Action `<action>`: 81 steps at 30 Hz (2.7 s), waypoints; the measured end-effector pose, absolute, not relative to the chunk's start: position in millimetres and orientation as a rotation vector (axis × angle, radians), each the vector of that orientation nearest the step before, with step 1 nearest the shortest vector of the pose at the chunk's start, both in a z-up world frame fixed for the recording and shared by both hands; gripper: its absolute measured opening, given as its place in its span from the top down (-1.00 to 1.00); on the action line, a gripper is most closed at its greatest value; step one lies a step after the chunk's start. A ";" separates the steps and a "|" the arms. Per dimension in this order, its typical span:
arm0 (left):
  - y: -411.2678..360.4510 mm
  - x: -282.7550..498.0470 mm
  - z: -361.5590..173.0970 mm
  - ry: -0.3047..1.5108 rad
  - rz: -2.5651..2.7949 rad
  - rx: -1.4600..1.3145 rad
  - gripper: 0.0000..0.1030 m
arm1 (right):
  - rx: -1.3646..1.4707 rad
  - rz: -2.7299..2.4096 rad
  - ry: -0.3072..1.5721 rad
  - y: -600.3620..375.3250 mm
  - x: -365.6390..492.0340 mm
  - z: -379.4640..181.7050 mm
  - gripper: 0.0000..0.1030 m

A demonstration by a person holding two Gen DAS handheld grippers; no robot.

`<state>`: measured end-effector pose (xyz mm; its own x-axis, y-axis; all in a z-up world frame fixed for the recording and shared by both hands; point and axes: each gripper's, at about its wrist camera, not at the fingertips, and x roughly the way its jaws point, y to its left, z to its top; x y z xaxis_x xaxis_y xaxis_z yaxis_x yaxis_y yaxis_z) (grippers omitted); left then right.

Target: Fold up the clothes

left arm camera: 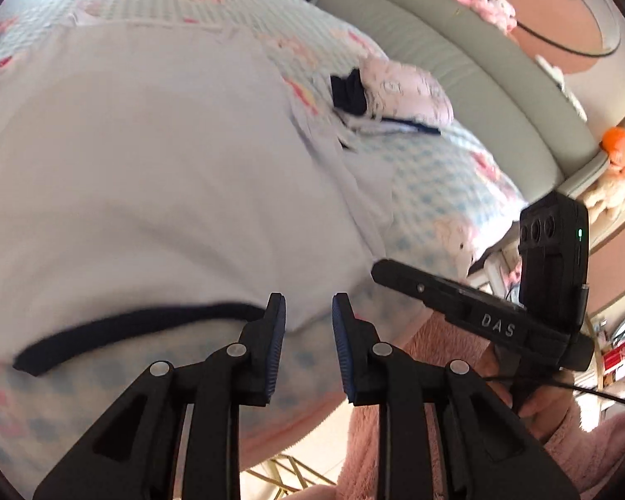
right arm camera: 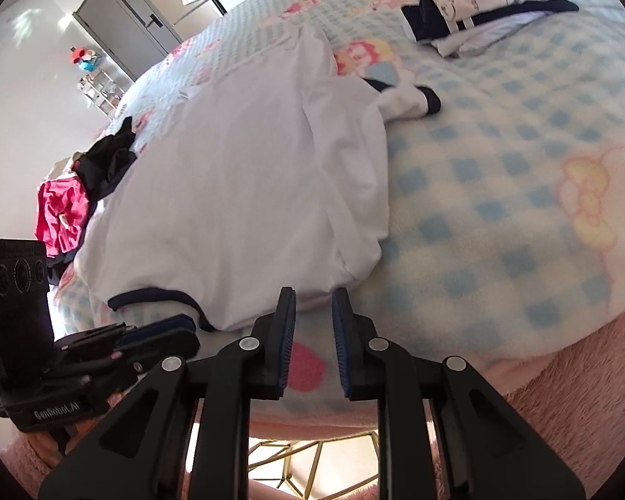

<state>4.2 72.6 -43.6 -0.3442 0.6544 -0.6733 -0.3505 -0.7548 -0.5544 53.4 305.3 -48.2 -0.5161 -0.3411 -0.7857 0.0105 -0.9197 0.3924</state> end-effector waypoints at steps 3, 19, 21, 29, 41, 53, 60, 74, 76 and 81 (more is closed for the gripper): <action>48.3 -19.6 -45.5 -0.509 2.202 -1.286 0.42 | 1.371 -2.507 -0.440 288.6 43.7 -36.8 0.66; -80.2 22.9 -94.7 -1.019 2.226 -1.360 0.42 | 1.581 -2.285 -0.323 232.2 30.2 -79.8 0.66; -89.6 27.4 -94.4 -1.090 2.239 -1.323 0.42 | 1.531 -2.289 -0.381 236.9 34.0 -70.8 0.65; -71.1 20.8 -112.4 -0.931 2.336 -1.467 0.40 | 1.545 -2.290 -0.165 202.0 28.7 -70.3 0.31; -62.2 4.3 -103.9 -0.887 2.373 -1.385 0.32 | 1.451 -2.455 -0.542 269.9 50.8 -58.9 0.31; -86.9 0.3 -97.6 -0.955 2.395 -1.275 0.36 | 1.431 -2.594 -0.835 327.5 59.9 -56.6 -0.16; -82.0 -13.1 -113.6 -1.066 2.276 -1.240 0.32 | 1.364 -2.477 -0.899 316.2 39.0 -68.7 -0.04; -74.2 -16.5 -113.6 -0.970 2.346 -1.236 0.66 | 1.392 -2.507 -0.860 300.5 13.9 -90.6 -0.02; -71.6 -18.2 -114.4 -0.969 2.336 -1.230 0.66 | 1.384 -2.503 -0.796 288.8 7.6 -87.3 -0.03; -68.9 -31.8 -134.0 -1.042 2.200 -1.290 0.32 | 1.350 -2.519 -0.740 276.4 6.4 -87.7 0.18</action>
